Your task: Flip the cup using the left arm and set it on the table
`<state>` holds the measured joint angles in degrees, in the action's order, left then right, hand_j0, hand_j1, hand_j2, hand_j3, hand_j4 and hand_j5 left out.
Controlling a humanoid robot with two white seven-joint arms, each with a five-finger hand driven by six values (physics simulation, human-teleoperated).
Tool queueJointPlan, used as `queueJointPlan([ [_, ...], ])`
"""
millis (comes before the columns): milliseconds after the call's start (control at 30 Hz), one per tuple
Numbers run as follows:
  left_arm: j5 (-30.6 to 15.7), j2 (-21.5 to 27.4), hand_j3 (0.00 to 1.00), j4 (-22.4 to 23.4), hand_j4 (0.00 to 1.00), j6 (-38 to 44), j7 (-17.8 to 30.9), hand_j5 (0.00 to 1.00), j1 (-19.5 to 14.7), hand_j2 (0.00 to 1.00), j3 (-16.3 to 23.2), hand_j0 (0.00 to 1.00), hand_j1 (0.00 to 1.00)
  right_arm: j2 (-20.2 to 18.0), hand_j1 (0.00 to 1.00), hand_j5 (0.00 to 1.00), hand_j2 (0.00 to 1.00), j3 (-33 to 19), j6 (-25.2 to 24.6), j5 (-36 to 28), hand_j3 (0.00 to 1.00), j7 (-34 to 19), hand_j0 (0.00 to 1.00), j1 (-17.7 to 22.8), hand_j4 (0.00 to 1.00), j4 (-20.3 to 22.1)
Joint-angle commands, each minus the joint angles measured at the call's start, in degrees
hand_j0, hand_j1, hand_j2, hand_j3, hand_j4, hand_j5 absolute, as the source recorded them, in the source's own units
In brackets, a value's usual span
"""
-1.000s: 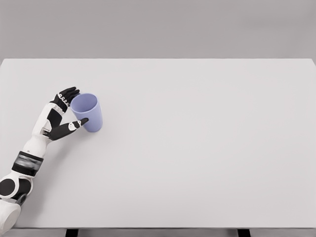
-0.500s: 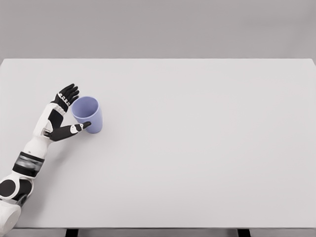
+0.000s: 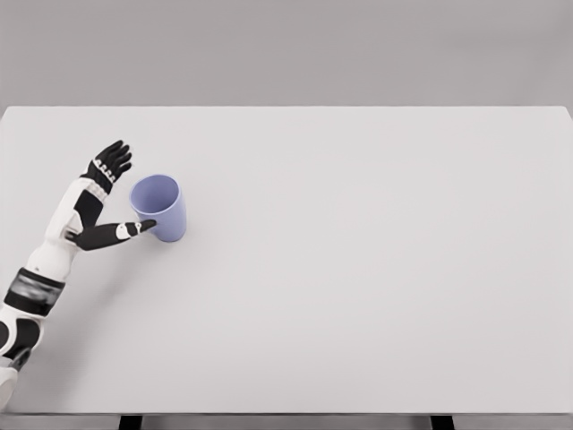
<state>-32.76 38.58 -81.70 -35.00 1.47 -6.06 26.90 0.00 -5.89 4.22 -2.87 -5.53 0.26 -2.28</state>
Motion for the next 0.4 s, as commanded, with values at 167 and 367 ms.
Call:
queueJointPlan([
  [167, 3.83, 13.01, 1.0, -5.92, 1.0, 0.0, -0.42, 1.0, -0.09, 1.0, 0.08, 1.0, 1.0, 0.0, 1.0, 1.0, 1.0, 0.0, 0.0, -0.03, 1.0, -0.01, 1.0, 0.0, 1.0, 0.0],
  [367, 8.77, 19.43, 1.0, -9.79, 1.0, 0.0, -0.15, 1.0, -1.41, 1.0, -0.62, 1.0, 1.0, 0.0, 1.0, 1.0, 1.0, 0.0, 0.0, -0.03, 1.0, -0.01, 1.0, 0.0, 1.0, 0.0],
])
